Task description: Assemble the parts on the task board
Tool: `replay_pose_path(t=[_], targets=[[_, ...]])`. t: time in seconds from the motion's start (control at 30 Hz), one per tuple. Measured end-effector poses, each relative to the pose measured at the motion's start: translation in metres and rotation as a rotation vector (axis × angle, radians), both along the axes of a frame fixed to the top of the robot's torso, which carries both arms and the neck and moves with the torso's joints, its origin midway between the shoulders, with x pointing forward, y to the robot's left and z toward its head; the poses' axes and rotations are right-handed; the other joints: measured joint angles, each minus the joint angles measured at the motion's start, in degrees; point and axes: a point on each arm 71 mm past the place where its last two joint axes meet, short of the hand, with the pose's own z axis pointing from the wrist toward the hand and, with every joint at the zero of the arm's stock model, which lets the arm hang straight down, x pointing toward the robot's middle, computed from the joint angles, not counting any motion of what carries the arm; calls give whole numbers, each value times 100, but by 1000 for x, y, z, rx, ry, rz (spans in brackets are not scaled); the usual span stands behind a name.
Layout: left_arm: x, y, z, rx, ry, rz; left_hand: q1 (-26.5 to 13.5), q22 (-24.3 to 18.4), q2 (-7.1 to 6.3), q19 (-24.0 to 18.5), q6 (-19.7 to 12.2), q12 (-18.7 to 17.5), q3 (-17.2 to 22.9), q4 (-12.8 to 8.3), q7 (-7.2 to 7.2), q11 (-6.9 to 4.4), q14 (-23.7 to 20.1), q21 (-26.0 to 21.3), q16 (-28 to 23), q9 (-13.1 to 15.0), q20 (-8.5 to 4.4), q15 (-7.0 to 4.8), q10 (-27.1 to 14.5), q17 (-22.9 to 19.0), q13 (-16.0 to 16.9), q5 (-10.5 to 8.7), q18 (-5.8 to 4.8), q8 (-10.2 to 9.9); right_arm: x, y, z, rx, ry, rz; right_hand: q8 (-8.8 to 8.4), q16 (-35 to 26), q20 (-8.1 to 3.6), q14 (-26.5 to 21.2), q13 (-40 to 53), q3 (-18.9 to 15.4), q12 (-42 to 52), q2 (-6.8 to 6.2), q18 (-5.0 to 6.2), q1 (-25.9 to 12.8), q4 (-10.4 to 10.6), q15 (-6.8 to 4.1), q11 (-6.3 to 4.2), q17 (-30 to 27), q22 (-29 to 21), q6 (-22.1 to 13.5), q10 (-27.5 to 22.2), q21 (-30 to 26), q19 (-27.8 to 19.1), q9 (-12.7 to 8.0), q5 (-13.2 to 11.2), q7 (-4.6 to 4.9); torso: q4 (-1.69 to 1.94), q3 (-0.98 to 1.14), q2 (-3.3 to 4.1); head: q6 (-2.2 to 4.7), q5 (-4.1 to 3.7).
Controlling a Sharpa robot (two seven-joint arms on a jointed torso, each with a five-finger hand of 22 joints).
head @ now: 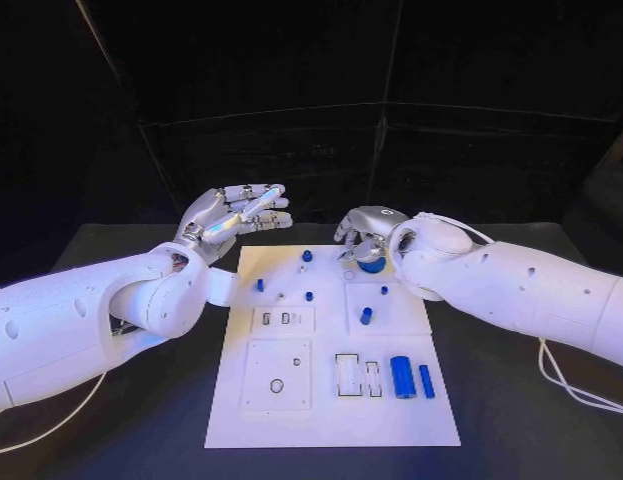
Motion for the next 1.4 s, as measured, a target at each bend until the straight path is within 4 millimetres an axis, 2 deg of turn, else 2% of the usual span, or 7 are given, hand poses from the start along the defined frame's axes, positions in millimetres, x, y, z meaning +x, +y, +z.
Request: replay_pose_path(t=[0.1,0.27,0.33,0.4,0.53,0.67,1.4], targets=[[0,1,0,1,0,2,0,-8,0,0,0,0,0,0,0,0,0,0,-8,0,0,0,0,0,0,0,0,0,-4,-26,6,27,6,-47,15,136,-65,-10,166,-77,279,-3,-94,-2,77,-98,-116,155,248,89,499,157,136,2,92,-75,-23,-6,-11,12,14],[1,2,0,2,0,6,0,-18,0,21,22,0,0,0,22,20,0,-23,-21,0,20,0,20,0,0,0,0,0,-8,-61,8,64,48,-137,15,669,-202,-2,861,-338,1088,-192,-182,-193,338,-206,-274,882,907,61,1021,552,470,-34,270,-178,-54,-13,-21,21,23],[1,2,0,2,-1,7,0,-18,0,20,22,0,0,0,22,20,0,-23,-21,0,20,0,20,0,0,0,0,0,-8,-69,8,74,66,-167,15,958,-217,-2,1568,-477,1805,-239,-273,-236,475,-206,-302,1307,1172,17,1053,706,594,-50,419,-217,-62,-16,-24,24,23],[2,2,-1,2,-1,6,0,-17,0,33,33,0,-2,-1,10,17,0,-23,-21,0,8,0,24,0,0,0,0,0,-7,-74,7,82,87,-193,15,1245,-210,-2,3218,-659,3342,-264,-272,-207,642,-206,-303,1693,1455,-76,1090,873,704,-55,493,-164,-64,-16,-24,29,19],[3,0,-1,2,-1,5,0,-17,0,41,43,0,-16,-16,2,-1,0,-22,-21,0,0,0,42,0,0,0,0,0,-4,-77,4,91,117,-222,93,1543,-139,-3,5030,-877,4966,-185,-360,-123,860,-181,-226,1790,1790,-210,1020,1067,812,-55,493,-121,-65,-14,-21,32,8],[4,0,-2,2,-1,4,0,-22,0,41,43,0,-16,-16,1,-1,0,-22,-21,0,0,0,42,0,0,0,0,0,0,-74,1,96,148,-240,197,1708,-77,-3,5892,-1001,5701,-181,-361,3,1008,-141,-150,1790,2013,-305,1164,1190,874,-55,493,-87,-66,-9,-16,27,8],[7,-2,-3,2,0,3,0,-22,0,40,63,0,-16,-16,22,-1,0,-22,-43,0,0,0,41,0,0,0,0,0,5,-47,-8,27,195,-195,380,1830,-170,-2,6722,-917,6355,-97,-538,413,923,-185,-235,1788,2862,-256,1472,1578,1271,-47,370,-187,-62,-14,-12,-12,10]])
